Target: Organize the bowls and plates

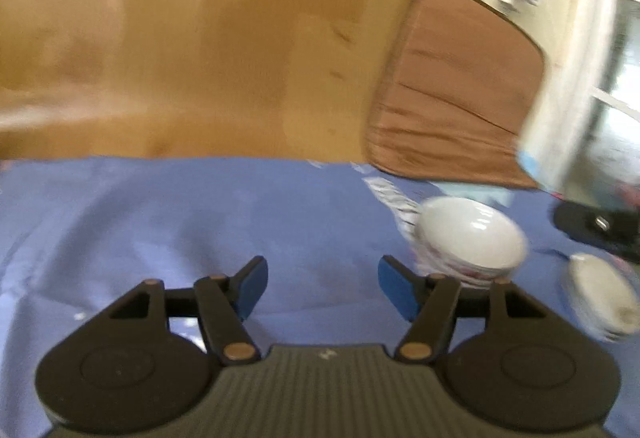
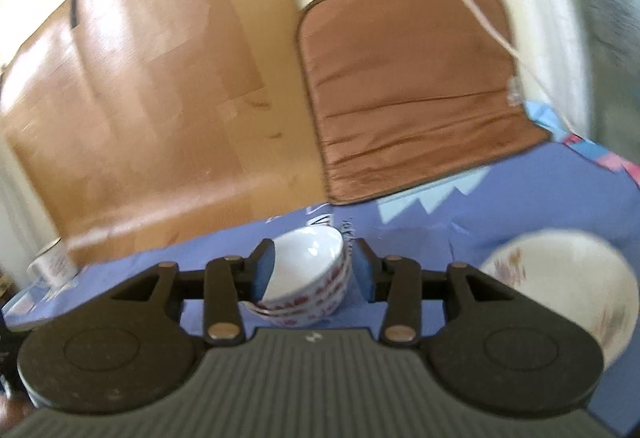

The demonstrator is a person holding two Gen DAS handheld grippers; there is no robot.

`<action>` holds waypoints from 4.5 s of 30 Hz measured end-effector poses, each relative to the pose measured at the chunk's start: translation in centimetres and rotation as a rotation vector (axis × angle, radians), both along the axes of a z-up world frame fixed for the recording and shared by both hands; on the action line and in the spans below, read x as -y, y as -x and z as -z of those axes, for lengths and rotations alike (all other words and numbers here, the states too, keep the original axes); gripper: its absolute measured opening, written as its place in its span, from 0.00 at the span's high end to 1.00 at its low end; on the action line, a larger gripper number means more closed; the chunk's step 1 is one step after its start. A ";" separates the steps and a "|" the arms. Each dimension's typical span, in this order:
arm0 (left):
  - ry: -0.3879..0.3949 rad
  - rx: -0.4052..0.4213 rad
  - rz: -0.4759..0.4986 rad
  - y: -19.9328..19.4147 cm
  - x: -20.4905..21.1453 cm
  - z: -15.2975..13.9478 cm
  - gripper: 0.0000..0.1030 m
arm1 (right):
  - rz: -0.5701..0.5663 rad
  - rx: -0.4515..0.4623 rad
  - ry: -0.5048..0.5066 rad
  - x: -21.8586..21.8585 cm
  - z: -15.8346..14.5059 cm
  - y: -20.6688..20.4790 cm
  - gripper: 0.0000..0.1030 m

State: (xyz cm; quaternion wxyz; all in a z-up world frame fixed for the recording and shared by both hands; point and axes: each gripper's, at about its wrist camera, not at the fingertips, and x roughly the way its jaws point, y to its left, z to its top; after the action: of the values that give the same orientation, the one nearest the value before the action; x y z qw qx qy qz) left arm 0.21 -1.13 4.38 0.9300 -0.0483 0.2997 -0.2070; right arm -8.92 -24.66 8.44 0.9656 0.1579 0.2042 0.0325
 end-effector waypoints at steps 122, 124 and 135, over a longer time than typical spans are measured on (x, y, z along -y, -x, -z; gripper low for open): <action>-0.254 0.267 -0.099 25.1 6.0 -2.7 0.00 | 0.091 -0.128 0.043 -2.9 2.4 21.9 0.03; -0.247 0.259 -0.097 25.2 5.9 -2.7 0.00 | 0.087 -0.127 0.052 -3.2 2.4 21.8 0.03; -0.203 0.221 -0.129 25.2 4.6 -2.2 0.00 | 0.129 -0.091 0.050 -3.4 2.6 22.5 0.00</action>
State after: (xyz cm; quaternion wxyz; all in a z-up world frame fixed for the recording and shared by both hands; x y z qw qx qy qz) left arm -25.02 -5.69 6.62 0.9688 0.0500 0.2112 -0.1194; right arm -31.45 -21.21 5.87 0.9590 0.1479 0.2380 -0.0421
